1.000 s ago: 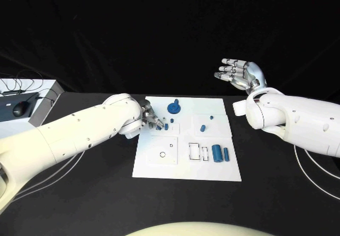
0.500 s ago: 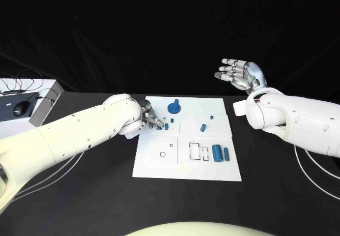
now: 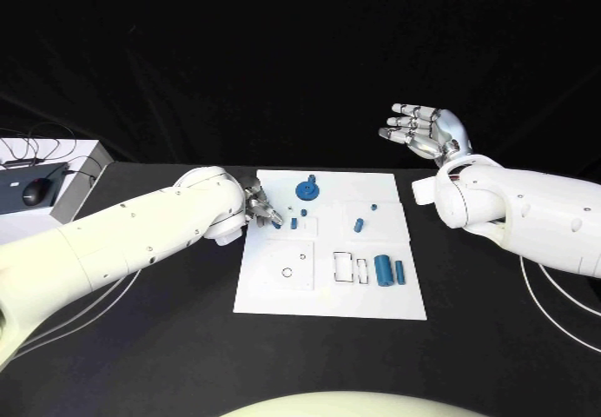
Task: Assemble the parts on the task board
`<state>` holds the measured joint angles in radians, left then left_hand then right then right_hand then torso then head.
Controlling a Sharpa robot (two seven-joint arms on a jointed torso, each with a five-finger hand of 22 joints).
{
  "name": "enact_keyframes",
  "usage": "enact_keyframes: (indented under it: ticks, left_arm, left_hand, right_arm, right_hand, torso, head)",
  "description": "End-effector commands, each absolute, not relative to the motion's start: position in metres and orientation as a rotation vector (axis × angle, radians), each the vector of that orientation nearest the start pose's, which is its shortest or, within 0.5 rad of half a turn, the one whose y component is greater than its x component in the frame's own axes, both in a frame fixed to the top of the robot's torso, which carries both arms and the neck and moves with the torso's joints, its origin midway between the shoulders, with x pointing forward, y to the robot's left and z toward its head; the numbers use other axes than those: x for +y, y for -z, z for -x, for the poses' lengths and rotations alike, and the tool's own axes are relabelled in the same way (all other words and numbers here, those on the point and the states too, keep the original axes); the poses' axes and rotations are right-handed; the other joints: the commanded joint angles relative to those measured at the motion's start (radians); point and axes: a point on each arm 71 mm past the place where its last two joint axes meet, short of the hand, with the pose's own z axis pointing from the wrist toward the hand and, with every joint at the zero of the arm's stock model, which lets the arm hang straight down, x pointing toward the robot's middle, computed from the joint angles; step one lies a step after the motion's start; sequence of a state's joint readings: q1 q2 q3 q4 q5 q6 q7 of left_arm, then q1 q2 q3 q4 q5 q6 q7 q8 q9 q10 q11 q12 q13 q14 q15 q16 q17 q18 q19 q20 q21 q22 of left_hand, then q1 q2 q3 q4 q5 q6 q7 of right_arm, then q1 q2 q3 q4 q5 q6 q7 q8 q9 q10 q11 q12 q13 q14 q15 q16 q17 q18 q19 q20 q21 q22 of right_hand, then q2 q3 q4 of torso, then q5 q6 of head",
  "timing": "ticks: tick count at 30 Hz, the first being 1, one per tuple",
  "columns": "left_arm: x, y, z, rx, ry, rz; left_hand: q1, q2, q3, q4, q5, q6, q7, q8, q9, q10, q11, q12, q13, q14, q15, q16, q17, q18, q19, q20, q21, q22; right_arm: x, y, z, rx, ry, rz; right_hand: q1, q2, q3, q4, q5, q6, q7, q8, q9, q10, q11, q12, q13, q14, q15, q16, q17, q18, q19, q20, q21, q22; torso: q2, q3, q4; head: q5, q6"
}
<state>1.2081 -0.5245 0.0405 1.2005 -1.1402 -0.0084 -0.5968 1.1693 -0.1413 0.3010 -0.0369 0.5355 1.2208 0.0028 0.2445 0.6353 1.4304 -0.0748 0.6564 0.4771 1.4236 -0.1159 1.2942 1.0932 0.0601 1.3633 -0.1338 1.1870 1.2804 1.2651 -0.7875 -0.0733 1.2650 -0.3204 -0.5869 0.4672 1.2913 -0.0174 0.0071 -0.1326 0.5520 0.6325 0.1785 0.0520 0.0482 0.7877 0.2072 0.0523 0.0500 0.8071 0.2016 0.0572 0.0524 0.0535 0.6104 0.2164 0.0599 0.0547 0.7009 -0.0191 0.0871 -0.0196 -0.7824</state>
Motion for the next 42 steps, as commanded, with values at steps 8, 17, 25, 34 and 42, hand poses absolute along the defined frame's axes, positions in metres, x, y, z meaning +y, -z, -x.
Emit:
enact_keyframes:
  ticks: [8,17,25,34,42]
  left_arm:
    - [0.1554,0.2092,-0.543,2.113,0.323,0.319]
    - [0.154,0.2095,-0.5411,2.124,0.332,0.322]
    - [0.1522,0.2109,-0.5383,2.155,0.335,0.312]
    - [0.1542,0.2117,-0.5379,2.164,0.321,0.3]
    - [0.1547,0.2108,-0.5388,2.146,0.31,0.292]
  left_hand:
    - [0.027,0.046,0.091,-0.083,0.005,0.004,-0.015,0.013,0.031,0.005,-0.013,-0.007,0.001,0.005,-0.004,0.0,-0.003,-0.008,0.007,-0.004,0.0,-0.001]
    - [0.023,0.052,0.088,-0.08,0.001,0.0,-0.015,0.016,0.031,0.004,-0.012,-0.007,0.002,0.004,-0.004,-0.001,-0.006,-0.008,0.008,-0.004,-0.001,-0.001]
    - [0.015,0.049,0.069,-0.074,0.002,0.007,-0.02,0.021,0.027,0.006,-0.014,-0.002,0.008,0.006,-0.003,0.001,-0.003,-0.008,0.008,-0.002,-0.001,0.0]
    - [0.031,0.071,-0.029,-0.053,-0.002,0.013,-0.029,0.041,0.019,0.013,-0.014,-0.003,0.021,0.006,-0.002,0.007,0.001,-0.01,0.009,-0.001,0.002,0.005]
    - [0.04,0.083,-0.039,-0.058,-0.004,0.014,-0.029,0.045,0.014,0.016,-0.013,-0.005,0.021,0.006,-0.001,0.008,0.002,-0.011,0.009,0.0,0.002,0.005]
  right_arm:
    - [-0.2708,0.1542,-0.5395,1.183,-1.113,-0.73]
    - [-0.2709,0.1543,-0.5394,1.184,-1.114,-0.731]
    - [-0.2711,0.1544,-0.5393,1.186,-1.114,-0.731]
    - [-0.2719,0.1546,-0.5393,1.186,-1.113,-0.732]
    - [-0.2727,0.1548,-0.5391,1.186,-1.113,-0.733]
  right_hand:
    - [-0.007,0.002,0.002,-0.005,0.005,0.003,0.063,-0.006,-0.001,-0.002,0.002,-0.003,-0.001,-0.006,-0.002,-0.006,-0.001,-0.008,-0.006,0.0,-0.004,-0.001]
    - [-0.007,0.002,0.002,-0.005,0.005,0.003,0.063,-0.006,-0.001,-0.002,0.002,-0.003,-0.001,-0.006,-0.002,-0.006,-0.001,-0.008,-0.006,0.0,-0.004,-0.001]
    - [-0.009,0.003,0.0,-0.004,0.006,0.003,0.063,-0.006,-0.001,-0.002,0.002,-0.003,-0.001,-0.007,-0.001,-0.006,-0.001,-0.008,-0.008,0.0,-0.004,-0.001]
    - [-0.008,0.003,0.001,-0.005,0.005,0.004,0.064,-0.006,-0.001,-0.001,0.003,-0.003,-0.001,-0.008,-0.001,-0.006,-0.001,-0.009,-0.009,0.001,-0.004,-0.001]
    - [-0.008,0.003,0.001,-0.005,0.005,0.004,0.064,-0.006,-0.001,-0.001,0.003,-0.003,-0.001,-0.008,-0.001,-0.006,-0.001,-0.009,-0.009,0.001,-0.004,-0.001]
  torso:
    - [0.0,-0.0001,0.0003]
    - [-0.001,0.0004,0.0005]
    - [-0.001,0.0011,0.0002]
    - [0.0,0.0007,-0.0002]
    - [0.0,0.0005,-0.0006]
  head:
    - [0.001,-0.002]
    - [0.001,-0.003]
    - [0.002,-0.003]
    - [0.002,-0.003]
    - [0.004,-0.001]
